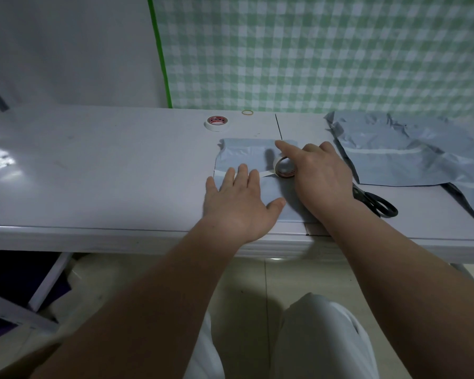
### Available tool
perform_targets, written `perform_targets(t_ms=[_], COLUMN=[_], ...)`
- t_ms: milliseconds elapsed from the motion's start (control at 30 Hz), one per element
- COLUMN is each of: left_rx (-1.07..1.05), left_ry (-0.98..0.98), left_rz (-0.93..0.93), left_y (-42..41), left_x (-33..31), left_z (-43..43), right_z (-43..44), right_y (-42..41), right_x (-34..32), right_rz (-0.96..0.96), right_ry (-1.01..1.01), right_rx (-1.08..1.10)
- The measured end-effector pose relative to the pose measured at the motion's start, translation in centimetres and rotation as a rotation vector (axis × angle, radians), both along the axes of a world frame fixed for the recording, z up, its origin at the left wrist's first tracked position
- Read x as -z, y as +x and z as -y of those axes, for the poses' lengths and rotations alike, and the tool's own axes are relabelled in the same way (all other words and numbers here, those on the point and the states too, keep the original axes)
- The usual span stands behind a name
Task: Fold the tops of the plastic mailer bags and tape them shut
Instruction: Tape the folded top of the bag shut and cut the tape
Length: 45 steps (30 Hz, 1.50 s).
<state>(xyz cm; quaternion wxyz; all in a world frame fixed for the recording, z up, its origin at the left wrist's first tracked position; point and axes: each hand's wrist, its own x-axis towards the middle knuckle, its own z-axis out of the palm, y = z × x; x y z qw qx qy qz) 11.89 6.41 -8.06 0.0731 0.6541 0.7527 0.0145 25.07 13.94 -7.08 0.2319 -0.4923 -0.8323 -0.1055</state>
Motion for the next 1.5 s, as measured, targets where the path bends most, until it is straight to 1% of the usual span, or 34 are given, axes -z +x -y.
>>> perform_targets(t_ms=[167,267,367,467,567,700,900,1033,1100,1167,1233,1333,1500], left_rx=[-0.023,-0.019,-0.014,-0.026,-0.042,-0.049,-0.077,-0.089,-0.096,-0.046,0.054,0.135,0.118], left_ry=[-0.008,-0.007,-0.025,-0.047,-0.068,-0.088,-0.088,-0.108,-0.078,0.022,0.095,0.059,0.02], left_rz=[-0.019,-0.032,-0.052,-0.077,-0.097,-0.116,-0.082,-0.1,-0.128,-0.141,-0.087,-0.007,-0.001], left_y=[0.1,0.0,0.1,0.3,0.6,0.5,-0.4,-1.2,-1.2,-0.6,0.4,1.3,1.3], left_x=[0.0,-0.1,-0.2,-0.5,-0.7,-1.0,-1.2,-1.5,-1.8,-1.9,-1.9,-1.4,-0.5], left_z=[0.0,-0.1,-0.1,-0.2,-0.3,-0.1,0.5,0.7,0.4,0.0,-0.5,-0.7,-0.5], right_z=[0.0,0.5,0.6,0.6,0.7,1.1,1.1,1.1,1.2,1.2,1.2,1.1,0.9], right_y=[-0.3,-0.8,-1.1,-1.2,-1.2,-1.3,-1.2,-1.1,-1.1,-1.1,-1.1,-1.1,-0.8], right_x=[0.7,0.1,0.3,0.9,1.1,1.0,0.9,0.9,0.9,0.9,0.9,0.9,0.6], right_rz=[-0.016,-0.04,-0.222,-0.338,-0.316,-0.251,-0.274,-0.279,-0.29,-0.301,-0.311,-0.318,-0.291], right_ry=[0.135,0.018,-0.097,-0.184,-0.22,-0.173,-0.206,-0.211,-0.222,-0.232,-0.234,-0.243,-0.266], right_rx=[-0.01,0.098,0.185,0.155,0.132,0.123,0.143,0.137,0.134,0.134,0.138,0.139,0.127])
